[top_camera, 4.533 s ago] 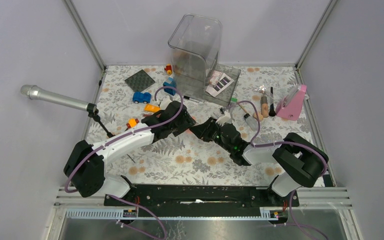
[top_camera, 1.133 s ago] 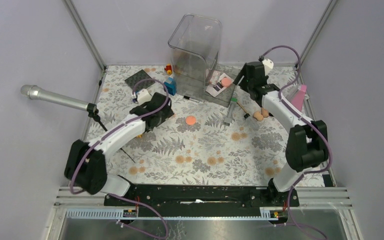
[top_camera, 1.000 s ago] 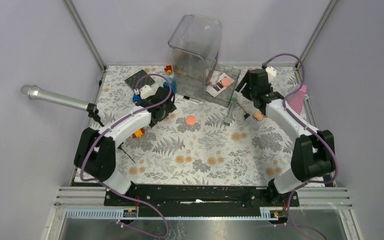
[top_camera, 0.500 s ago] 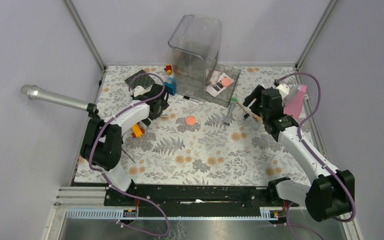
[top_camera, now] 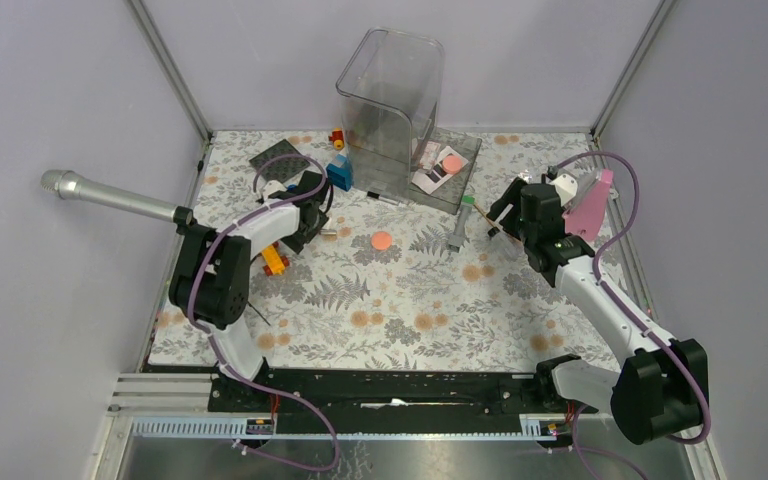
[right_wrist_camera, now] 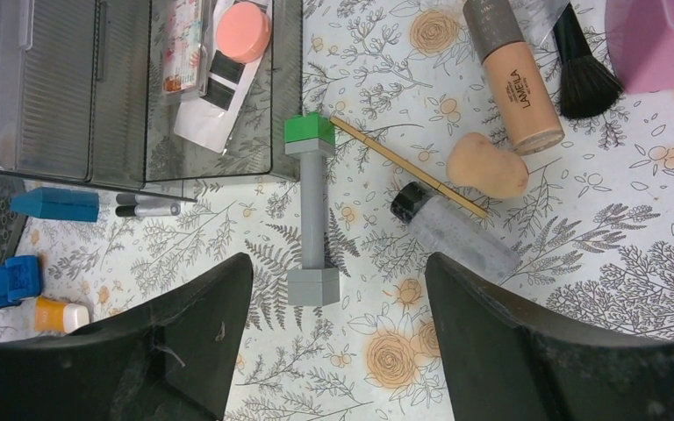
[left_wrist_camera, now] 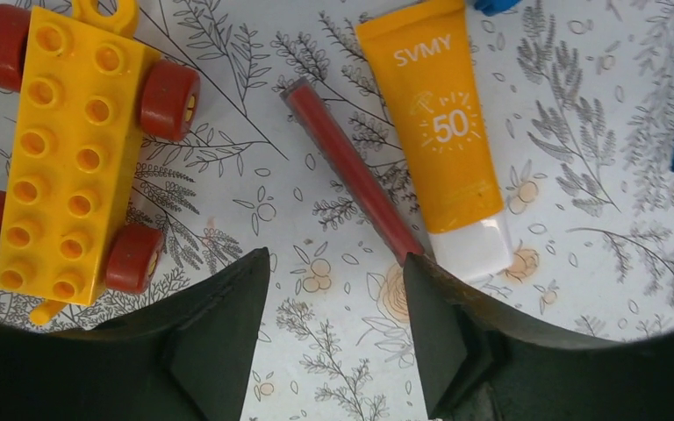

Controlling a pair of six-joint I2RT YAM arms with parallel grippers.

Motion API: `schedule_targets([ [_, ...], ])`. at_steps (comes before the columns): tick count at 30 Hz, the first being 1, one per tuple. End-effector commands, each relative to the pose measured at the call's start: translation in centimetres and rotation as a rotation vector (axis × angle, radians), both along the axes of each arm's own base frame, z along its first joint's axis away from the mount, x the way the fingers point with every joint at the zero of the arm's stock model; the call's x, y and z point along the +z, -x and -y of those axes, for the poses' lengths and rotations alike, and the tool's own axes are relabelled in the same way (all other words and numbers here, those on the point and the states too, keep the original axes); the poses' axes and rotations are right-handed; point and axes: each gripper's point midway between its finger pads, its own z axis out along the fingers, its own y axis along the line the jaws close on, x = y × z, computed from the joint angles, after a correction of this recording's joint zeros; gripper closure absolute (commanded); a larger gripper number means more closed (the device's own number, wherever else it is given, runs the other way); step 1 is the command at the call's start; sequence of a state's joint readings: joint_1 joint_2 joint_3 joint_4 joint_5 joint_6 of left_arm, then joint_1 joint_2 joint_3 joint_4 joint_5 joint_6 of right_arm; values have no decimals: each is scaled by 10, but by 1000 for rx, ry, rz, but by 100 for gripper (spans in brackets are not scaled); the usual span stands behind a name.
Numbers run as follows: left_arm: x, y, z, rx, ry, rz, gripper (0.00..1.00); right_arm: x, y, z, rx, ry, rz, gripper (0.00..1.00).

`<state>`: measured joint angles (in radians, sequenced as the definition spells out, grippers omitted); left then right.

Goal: Organize the makeup
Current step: Pick up the lipstick at the center of the board.

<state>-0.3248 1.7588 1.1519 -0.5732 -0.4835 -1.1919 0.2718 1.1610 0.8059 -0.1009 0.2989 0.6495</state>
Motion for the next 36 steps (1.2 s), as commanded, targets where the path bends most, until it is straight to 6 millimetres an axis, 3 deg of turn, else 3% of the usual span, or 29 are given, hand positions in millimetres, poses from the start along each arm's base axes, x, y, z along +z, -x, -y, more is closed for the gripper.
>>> schedule_targets([
  [1, -7, -9, -3, 51, 24, 11, 38, 3, 0, 10, -39, 24, 20, 21],
  [12, -17, -15, -11, 92, 36, -8, 38, -6, 2, 11, -34, 41, -4, 19],
  [26, 9, -21, -8, 88, 78, 85, 38, -16, 2, 8, -26, 33, -22, 19],
  [36, -12, -23, -4, 98, 89, 29, 38, -18, 4, 10, -27, 40, -25, 19],
])
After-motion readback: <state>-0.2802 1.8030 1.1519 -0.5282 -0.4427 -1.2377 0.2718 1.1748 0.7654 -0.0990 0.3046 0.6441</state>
